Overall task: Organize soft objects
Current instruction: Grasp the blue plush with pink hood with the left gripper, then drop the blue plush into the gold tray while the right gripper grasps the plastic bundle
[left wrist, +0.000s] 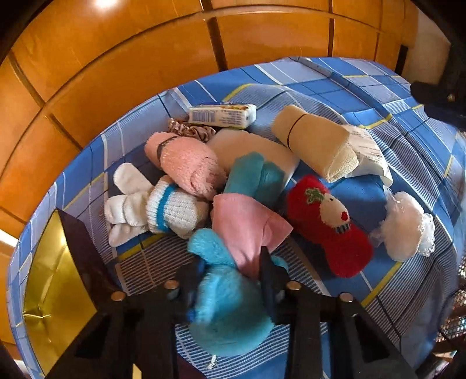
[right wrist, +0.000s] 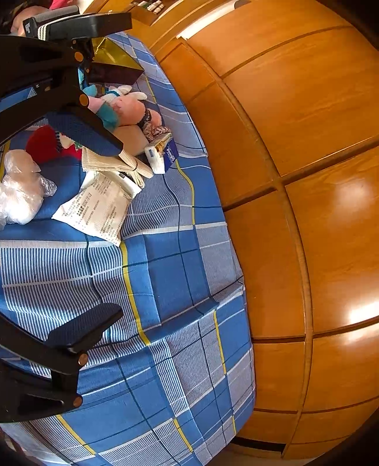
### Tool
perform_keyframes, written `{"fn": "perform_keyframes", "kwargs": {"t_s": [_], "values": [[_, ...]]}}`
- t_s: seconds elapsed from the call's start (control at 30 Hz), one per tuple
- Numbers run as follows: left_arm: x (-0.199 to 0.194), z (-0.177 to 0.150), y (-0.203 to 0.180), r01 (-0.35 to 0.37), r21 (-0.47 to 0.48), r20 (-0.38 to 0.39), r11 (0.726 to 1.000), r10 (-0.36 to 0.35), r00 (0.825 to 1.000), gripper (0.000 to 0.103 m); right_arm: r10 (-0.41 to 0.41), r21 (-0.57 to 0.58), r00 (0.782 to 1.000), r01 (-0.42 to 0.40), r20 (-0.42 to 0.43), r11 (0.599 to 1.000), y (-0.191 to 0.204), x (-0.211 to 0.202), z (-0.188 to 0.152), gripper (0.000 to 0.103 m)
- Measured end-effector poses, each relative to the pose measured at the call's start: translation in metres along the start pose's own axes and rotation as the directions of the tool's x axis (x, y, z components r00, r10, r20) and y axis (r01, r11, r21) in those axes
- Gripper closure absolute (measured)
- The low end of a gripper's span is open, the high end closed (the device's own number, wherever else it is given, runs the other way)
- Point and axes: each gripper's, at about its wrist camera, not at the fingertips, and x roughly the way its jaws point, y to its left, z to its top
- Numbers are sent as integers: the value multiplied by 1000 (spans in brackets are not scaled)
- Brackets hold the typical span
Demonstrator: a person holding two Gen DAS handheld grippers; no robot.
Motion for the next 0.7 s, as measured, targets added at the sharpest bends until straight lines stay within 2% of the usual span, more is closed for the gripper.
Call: {"fn": "perform_keyframes", "kwargs": {"t_s": [0.1, 0.17, 0.33, 0.5, 0.7], "values": [[-6, -4, 0, -10, -6, 28, 1000, 10, 1000, 75, 19, -19, 1000, -19, -21, 1000, 4, 3, -2, 0], [-15, -8, 1, 14, -38, 54, 999, -12, 998, 75, 40, -39, 998, -41, -43, 998, 8, 5, -4, 1], [-43, -19, 10, 133, -168, 120, 977, -113, 986, 75, 98, -110, 986, -114, -137, 987, 25, 17, -14, 6], [-70, -35, 14, 184, -246, 176, 952, -143, 974, 75, 129, -212, 950, -194, -285, 958, 44, 30, -31, 14], [-98, -56, 31, 214, -333, 232, 918, -140, 962, 75, 72, -332, 911, -221, -407, 917, 59, 41, -57, 21]]}}
